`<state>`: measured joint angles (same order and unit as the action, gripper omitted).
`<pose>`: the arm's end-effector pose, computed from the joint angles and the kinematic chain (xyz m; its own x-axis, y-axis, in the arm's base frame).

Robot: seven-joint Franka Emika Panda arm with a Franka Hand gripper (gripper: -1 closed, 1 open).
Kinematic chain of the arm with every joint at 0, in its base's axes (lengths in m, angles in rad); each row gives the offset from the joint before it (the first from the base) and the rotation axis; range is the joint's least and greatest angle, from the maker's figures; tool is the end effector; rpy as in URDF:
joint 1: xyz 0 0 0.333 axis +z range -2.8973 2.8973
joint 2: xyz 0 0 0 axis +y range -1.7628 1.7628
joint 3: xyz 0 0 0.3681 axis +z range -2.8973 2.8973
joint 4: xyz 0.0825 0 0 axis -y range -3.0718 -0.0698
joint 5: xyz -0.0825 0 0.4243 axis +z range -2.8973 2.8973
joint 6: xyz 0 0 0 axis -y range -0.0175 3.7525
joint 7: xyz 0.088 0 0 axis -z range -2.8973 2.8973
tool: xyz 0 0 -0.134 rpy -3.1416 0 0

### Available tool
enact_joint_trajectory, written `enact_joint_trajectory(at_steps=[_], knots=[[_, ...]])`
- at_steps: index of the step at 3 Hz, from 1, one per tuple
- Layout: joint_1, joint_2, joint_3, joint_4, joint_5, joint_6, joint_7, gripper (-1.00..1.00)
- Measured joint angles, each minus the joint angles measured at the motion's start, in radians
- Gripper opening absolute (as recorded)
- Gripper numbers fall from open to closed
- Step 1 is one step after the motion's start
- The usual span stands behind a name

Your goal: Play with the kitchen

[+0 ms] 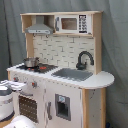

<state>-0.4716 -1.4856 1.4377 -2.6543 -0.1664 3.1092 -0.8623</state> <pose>0.2706 0.4103 0.3799 0.0038 0.6435 -0.7654 0.0247 0.7651 0.6434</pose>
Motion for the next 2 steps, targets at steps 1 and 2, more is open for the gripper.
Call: enact_joint_trajectory(at_steps=[1, 2], knots=[[-0.06, 0.0, 0.007, -0.011, 0.001, 0.081, 0.003, 1.0], [-0.133, 0.003, 0.01, -0.01, 0.002, 0.161, 0.004, 1.0]])
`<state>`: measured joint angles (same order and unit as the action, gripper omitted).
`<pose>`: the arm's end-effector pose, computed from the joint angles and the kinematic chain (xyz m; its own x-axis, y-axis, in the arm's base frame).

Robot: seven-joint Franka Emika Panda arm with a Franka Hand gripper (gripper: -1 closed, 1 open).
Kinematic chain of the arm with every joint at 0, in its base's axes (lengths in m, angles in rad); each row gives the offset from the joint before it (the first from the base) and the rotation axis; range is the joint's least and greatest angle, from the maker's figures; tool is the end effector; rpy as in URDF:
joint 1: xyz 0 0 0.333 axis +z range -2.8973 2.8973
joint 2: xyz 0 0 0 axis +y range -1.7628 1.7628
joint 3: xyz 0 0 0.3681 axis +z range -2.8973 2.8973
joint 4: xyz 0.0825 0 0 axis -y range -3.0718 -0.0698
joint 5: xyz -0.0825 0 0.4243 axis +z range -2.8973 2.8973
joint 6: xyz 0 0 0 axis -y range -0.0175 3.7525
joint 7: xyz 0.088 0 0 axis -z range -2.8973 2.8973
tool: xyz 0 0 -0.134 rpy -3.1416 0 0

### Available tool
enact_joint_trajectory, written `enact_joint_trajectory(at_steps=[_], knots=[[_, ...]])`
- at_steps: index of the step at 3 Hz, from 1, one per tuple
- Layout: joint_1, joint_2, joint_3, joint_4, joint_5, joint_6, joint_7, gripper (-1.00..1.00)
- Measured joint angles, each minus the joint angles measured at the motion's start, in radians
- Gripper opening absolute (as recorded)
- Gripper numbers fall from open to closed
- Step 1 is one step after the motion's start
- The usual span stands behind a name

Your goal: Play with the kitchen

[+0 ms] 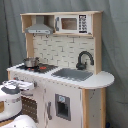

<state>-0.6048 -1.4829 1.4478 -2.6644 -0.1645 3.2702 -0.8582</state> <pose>0.3113 0.3882 0.3742 -0.0163 0.6446 -0.7643 0.0173 0.7645 0.6444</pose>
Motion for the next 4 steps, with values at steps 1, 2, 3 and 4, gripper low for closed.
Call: enact_joint_trajectory(at_steps=[1, 2, 3, 4], knots=[[-0.067, 0.0, 0.04, 0.004, 0.001, 0.055, 0.031, 1.0], [-0.139, 0.0, 0.069, 0.045, 0.009, 0.061, 0.08, 1.0], [-0.215, 0.0, 0.07, 0.112, 0.009, 0.072, 0.081, 1.0], [-0.222, 0.0, 0.078, 0.12, 0.009, 0.082, 0.08, 1.0]])
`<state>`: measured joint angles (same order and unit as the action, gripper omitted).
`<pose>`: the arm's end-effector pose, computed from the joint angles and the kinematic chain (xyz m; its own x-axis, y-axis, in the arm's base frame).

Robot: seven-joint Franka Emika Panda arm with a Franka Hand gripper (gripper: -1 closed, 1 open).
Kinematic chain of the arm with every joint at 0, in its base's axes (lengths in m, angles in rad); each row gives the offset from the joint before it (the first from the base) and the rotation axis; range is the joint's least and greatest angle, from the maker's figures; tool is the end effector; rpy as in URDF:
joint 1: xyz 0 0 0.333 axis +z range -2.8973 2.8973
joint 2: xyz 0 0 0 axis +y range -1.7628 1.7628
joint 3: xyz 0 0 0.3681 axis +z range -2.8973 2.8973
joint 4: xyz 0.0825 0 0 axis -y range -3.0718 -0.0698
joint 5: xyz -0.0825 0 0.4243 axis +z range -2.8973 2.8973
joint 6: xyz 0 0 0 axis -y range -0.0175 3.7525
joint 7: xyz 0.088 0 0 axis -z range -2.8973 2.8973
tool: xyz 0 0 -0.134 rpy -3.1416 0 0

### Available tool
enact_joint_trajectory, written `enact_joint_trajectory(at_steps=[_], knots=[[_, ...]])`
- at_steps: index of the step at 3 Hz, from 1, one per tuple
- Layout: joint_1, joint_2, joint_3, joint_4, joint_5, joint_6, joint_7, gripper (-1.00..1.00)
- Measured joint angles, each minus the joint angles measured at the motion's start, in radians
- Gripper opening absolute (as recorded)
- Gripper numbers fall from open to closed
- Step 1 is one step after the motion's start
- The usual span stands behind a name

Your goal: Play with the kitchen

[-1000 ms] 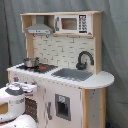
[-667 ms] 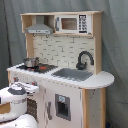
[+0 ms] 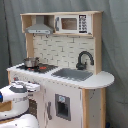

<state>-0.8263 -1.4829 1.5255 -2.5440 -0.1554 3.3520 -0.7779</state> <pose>0.3792 0.3946 0.3430 -0.0325 0.6718 -0.7400 0.0541 0.7405 0.6699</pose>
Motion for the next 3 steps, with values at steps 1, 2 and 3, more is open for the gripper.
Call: enact_joint_trajectory(at_steps=[1, 2, 3], knots=[[0.0, 0.0, 0.001, 0.0, 0.0, 0.0, 0.0, -1.0], [0.0, 0.002, 0.002, -0.018, 0.002, 0.015, 0.102, -1.0], [0.0, 0.005, 0.002, -0.02, 0.003, 0.02, 0.219, -1.0]])
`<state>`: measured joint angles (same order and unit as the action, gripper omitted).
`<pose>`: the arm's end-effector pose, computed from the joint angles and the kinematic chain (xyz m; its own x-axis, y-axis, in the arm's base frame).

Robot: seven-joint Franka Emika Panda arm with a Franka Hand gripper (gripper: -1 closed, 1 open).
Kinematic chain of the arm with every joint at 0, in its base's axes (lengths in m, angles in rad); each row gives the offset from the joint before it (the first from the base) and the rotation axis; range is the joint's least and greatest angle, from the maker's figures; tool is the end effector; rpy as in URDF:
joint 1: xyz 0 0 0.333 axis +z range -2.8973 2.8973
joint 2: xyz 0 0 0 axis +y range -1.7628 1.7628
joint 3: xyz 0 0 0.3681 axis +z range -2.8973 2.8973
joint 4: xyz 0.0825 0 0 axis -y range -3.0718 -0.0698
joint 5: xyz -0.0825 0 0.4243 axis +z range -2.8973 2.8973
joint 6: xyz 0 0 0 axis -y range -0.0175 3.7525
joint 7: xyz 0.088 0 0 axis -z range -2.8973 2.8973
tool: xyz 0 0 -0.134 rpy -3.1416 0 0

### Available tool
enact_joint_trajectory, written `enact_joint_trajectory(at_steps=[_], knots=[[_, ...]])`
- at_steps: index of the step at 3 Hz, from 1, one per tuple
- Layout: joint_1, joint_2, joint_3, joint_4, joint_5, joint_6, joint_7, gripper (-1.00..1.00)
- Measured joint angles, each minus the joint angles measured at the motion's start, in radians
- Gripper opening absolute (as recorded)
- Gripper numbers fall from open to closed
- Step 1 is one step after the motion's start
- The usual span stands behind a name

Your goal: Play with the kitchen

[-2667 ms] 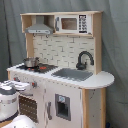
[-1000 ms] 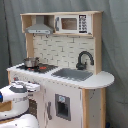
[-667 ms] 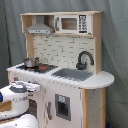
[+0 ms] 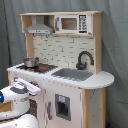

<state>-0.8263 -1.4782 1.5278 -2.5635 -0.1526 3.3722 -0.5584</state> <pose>0.3786 0.3864 0.3411 -0.0247 0.8200 -0.5718 0.0653 0.5721 0.8176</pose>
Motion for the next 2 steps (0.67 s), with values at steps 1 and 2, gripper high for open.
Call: enact_joint_trajectory(at_steps=[1, 2], knots=[[0.0, 0.004, 0.0, -0.002, 0.002, 0.006, 0.119, -1.0], [0.0, 0.006, 0.0, -0.003, 0.002, 0.009, 0.224, -1.0]])
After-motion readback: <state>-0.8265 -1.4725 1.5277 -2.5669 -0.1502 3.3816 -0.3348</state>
